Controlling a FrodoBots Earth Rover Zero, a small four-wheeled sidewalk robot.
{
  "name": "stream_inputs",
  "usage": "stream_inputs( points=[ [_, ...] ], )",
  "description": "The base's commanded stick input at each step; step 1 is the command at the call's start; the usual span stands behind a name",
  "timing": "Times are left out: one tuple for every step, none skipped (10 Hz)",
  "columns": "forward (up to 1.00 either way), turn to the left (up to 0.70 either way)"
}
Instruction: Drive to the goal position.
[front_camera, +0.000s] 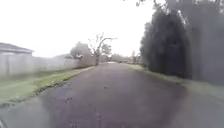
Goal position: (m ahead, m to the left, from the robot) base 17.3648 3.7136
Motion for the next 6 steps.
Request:
stream_inputs(
  points=[
    [0.70,-0.34],
    [0.70,-0.28],
    [0.70,-0.15],
    [0.70,0.00],
    [0.70,0.00],
    [0.70,0.00]
  ],
)
